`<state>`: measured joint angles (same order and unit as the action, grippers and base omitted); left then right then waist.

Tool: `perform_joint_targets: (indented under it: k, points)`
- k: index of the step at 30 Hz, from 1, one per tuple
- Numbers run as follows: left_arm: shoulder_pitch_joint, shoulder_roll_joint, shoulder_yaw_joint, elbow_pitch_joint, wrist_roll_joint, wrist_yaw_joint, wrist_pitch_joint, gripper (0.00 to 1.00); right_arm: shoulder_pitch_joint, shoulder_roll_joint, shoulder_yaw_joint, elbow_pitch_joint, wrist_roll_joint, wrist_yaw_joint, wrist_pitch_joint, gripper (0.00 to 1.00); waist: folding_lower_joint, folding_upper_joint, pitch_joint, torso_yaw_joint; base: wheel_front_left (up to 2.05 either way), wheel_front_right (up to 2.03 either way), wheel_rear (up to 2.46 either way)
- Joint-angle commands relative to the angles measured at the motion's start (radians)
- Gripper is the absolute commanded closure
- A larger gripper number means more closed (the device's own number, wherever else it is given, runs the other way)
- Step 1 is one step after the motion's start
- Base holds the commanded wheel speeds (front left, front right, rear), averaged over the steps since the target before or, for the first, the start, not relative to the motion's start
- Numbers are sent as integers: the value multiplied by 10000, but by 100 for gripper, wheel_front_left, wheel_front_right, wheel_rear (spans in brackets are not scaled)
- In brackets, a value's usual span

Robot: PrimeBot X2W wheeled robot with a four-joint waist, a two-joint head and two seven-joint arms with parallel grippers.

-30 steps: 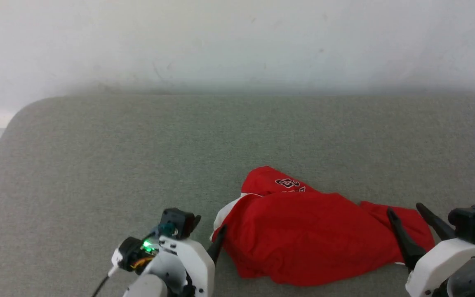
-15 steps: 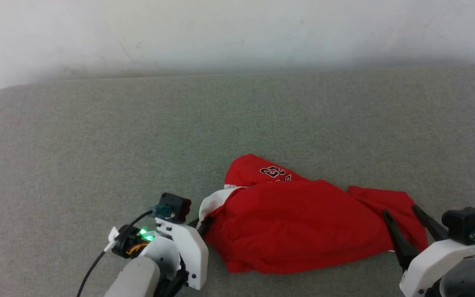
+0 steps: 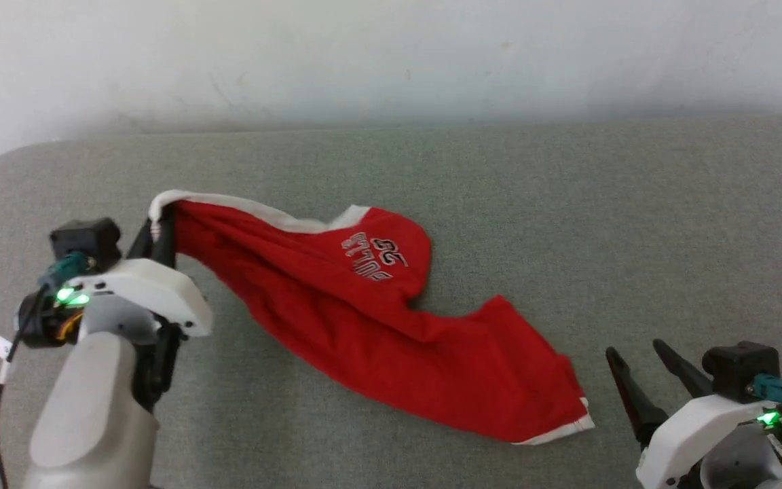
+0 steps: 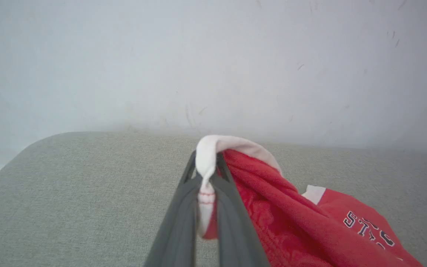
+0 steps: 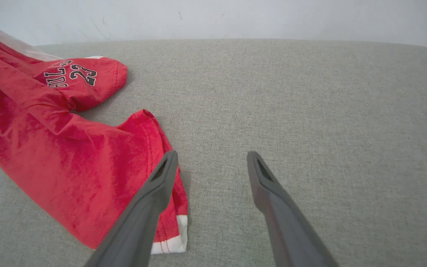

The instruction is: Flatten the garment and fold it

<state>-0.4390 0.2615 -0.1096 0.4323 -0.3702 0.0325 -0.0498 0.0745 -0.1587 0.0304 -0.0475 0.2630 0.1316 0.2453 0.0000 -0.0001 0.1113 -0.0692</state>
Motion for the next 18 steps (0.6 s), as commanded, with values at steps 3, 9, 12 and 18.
perform_joint_targets:
  k: [3,9,12,18]
  points:
    - [-96,294,128,754,2,235,260,45,-135,68,121,83,-76,-9,-85,0,0,1,78,-65,0,0,0]
    - [1,317,-82,1275,225,266,-264,0,-153,99,195,180,-52,-9,-179,0,0,1,14,60,0,0,0]
    - [301,227,-234,994,394,238,-1085,0,-114,63,242,216,-30,-9,-244,0,0,1,-172,324,0,0,0]
    - [1282,336,-1000,-216,1562,670,-1926,0,13,-42,269,188,31,-9,-276,0,0,1,-596,1150,0,0,0]
